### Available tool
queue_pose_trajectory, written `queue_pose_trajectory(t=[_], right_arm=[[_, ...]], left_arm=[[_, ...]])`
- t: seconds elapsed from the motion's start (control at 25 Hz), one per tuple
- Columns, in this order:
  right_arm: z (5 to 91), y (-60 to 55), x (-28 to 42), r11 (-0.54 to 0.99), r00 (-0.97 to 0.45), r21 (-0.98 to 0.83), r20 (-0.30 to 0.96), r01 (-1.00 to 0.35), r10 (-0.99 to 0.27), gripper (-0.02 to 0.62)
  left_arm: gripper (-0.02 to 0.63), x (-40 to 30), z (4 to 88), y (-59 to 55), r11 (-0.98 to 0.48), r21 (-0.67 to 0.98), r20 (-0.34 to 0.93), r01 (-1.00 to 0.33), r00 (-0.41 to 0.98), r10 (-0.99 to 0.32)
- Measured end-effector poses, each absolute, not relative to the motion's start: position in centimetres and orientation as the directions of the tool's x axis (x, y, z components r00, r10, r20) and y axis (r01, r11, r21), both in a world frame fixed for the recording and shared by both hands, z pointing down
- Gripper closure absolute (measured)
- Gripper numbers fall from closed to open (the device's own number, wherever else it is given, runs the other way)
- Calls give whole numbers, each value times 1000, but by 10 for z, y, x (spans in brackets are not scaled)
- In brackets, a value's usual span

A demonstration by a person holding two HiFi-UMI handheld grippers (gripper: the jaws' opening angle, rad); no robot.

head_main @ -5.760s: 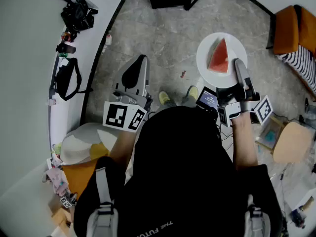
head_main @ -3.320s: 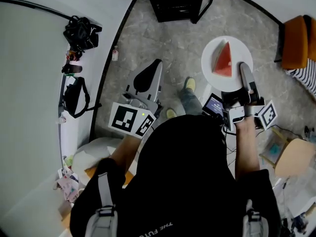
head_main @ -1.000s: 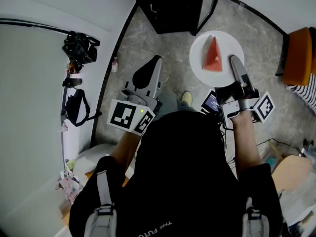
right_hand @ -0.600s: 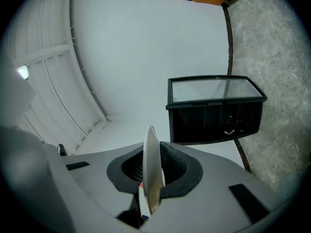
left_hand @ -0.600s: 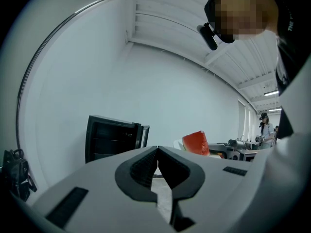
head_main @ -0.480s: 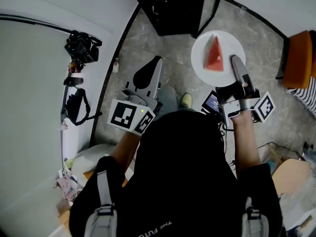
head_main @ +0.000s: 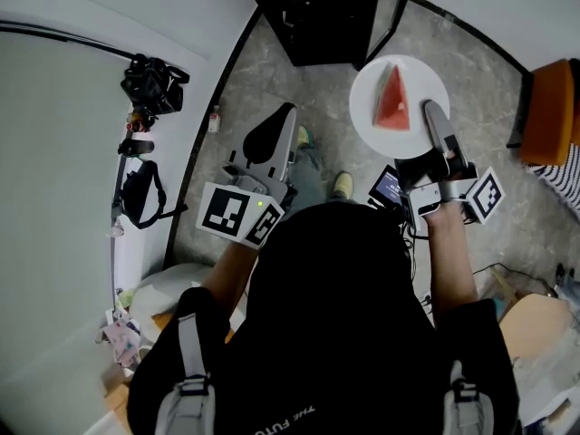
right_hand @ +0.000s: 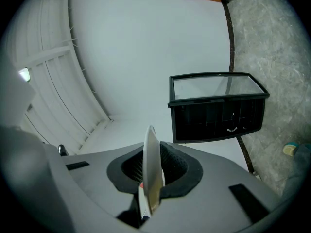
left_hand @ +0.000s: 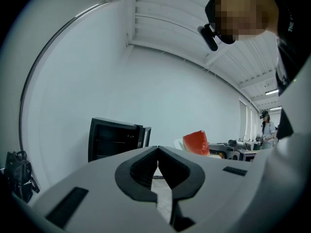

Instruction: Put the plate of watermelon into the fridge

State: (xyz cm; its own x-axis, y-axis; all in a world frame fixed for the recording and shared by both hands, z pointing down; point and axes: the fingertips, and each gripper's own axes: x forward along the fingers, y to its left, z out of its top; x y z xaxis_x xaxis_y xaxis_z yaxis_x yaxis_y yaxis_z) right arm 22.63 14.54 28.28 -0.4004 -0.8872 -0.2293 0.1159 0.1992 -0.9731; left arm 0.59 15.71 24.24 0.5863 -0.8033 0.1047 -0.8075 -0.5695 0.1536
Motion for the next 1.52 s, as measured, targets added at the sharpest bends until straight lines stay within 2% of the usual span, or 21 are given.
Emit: queue_pose_trajectory(t=[1.0,1.2,1.52], right_arm=[[289,145,229,215,-381,-968,-248,127,-891,551],[290,69,202,183,-388,-976,-215,117,-896,551],[289,13,187,164,-386,-981,-192,105,-902,551]], left_arm=[[594,7,247,150,-588,127,90,-799,600,-795],[594,-19,251,71,-583,158,103,-797,601,-793],[594,-28,253,9,-589,174,115,-789,611,-783]])
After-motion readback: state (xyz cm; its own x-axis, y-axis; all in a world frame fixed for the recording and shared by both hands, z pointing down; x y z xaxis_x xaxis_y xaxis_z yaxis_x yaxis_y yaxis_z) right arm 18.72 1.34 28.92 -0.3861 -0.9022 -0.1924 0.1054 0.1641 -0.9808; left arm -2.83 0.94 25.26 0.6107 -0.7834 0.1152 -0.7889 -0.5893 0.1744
